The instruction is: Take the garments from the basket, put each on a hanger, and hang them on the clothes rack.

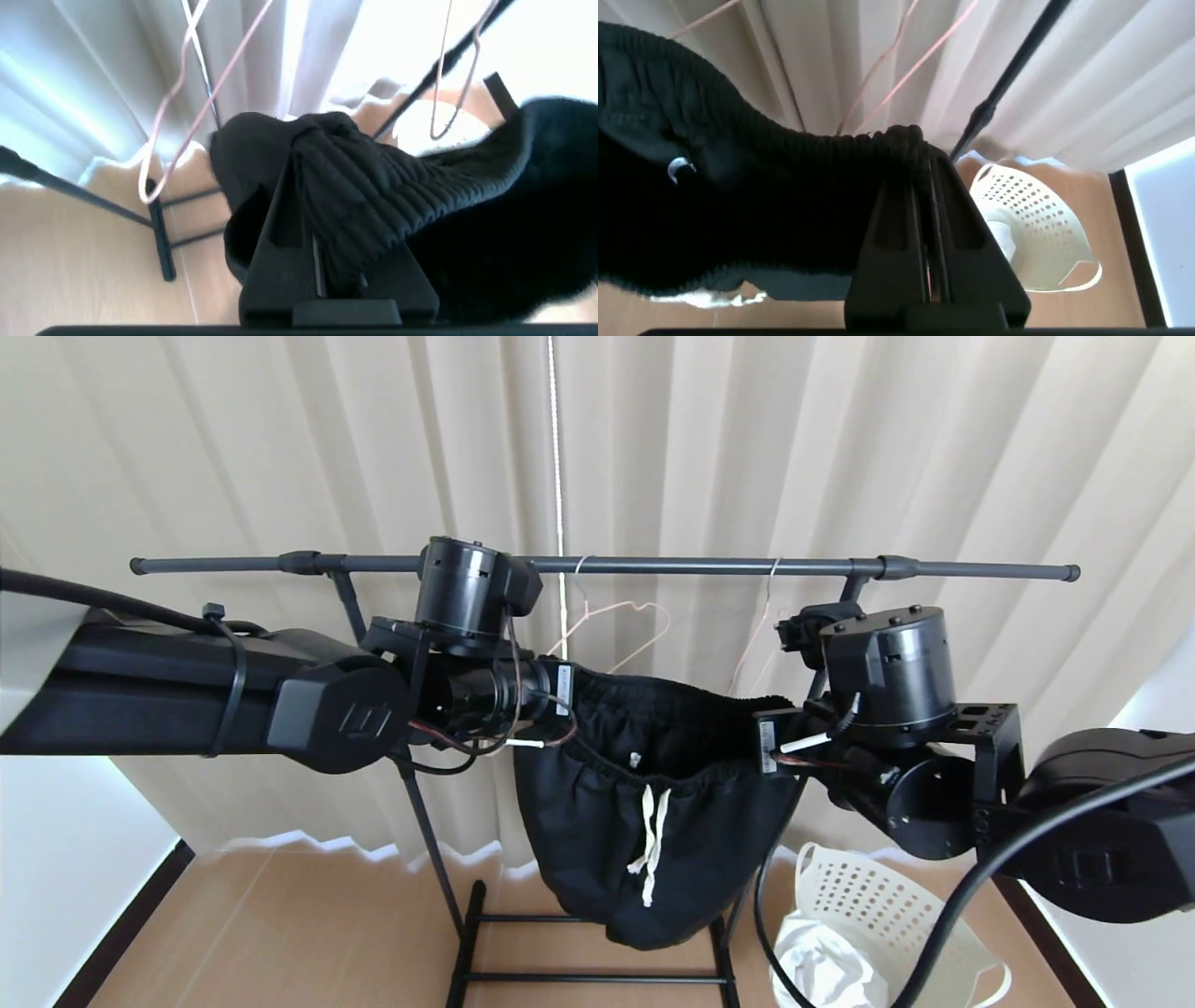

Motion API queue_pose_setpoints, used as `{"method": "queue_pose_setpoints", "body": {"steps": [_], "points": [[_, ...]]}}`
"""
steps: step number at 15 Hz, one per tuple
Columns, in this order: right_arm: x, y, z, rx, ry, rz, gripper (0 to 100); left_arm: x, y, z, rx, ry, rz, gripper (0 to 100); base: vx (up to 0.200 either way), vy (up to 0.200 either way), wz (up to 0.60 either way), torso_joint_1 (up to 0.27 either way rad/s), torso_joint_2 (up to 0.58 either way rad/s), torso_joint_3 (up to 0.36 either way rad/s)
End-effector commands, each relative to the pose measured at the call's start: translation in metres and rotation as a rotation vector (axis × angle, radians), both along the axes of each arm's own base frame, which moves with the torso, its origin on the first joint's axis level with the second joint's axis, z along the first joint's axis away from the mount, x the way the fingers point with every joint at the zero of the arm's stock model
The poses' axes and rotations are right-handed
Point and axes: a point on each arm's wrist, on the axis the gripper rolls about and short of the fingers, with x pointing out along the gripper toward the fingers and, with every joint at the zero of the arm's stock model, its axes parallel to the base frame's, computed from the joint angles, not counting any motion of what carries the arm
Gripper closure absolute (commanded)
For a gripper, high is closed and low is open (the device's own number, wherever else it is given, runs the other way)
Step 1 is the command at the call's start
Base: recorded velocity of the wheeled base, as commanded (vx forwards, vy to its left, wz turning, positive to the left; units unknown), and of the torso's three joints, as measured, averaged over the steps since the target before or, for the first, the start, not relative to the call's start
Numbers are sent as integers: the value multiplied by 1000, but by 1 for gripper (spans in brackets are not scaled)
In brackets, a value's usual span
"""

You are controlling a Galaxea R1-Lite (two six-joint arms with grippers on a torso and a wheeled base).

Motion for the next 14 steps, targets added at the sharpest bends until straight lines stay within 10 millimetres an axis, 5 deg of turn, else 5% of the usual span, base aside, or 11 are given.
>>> {"method": "queue_pose_setpoints", "body": {"steps": [1, 2, 3, 10, 14], "points": [[-11, -9, 6, 5, -10, 2, 100, 9, -7, 0, 2, -18, 0, 100, 0, 0, 0, 0, 0, 0], [-16, -12, -3, -10, 15, 5, 100, 12, -12, 6, -6, -40, -9, 100, 0, 0, 0, 0, 0, 0], [-17, -13, -7, -14, 26, 3, 0, 12, -15, 7, -10, -47, -15, 100, 0, 0, 0, 0, 0, 0], [-71, -31, -43, -45, 195, 206, 0, 0, -39, 31, -22, -134, -53, 100, 0, 0, 0, 0, 0, 0], [-80, -35, -34, 25, 231, 425, 0, 0, -39, 36, 7, -166, -28, 100, 0, 0, 0, 0, 0, 0]]}}
